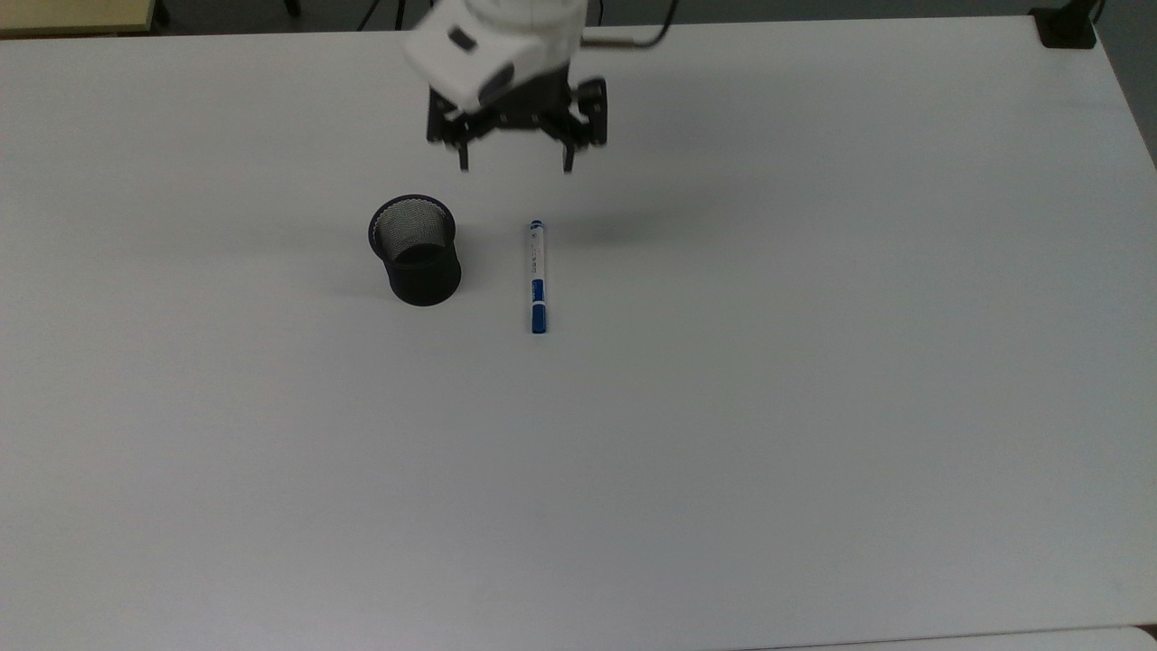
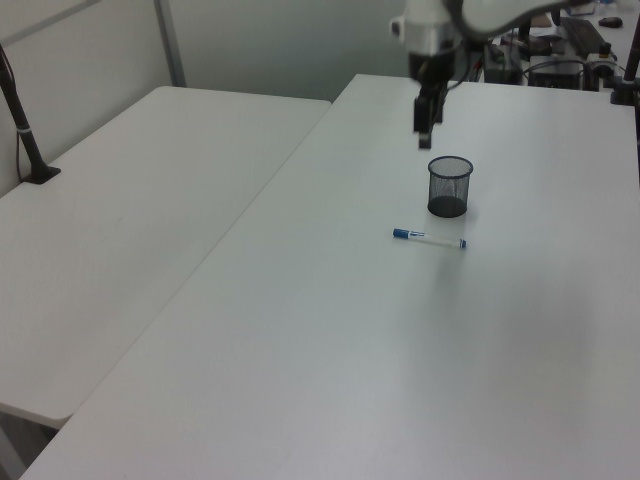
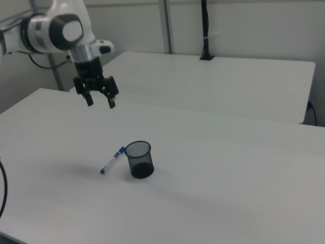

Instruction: Remove the marker

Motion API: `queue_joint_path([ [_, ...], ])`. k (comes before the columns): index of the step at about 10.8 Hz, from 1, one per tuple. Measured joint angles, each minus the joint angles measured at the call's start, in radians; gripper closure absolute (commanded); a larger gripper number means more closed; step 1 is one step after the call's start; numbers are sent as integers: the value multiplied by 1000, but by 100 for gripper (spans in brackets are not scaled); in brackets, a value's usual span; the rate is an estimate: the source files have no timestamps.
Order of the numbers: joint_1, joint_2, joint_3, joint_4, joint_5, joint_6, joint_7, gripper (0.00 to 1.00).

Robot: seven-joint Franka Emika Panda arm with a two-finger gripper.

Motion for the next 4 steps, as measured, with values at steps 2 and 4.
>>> queue_joint_path([
  [2, -23, -79, -5, -1, -1, -75, 1, 0],
  [4, -49, -124, -6, -3, -1, -128, 1, 0],
])
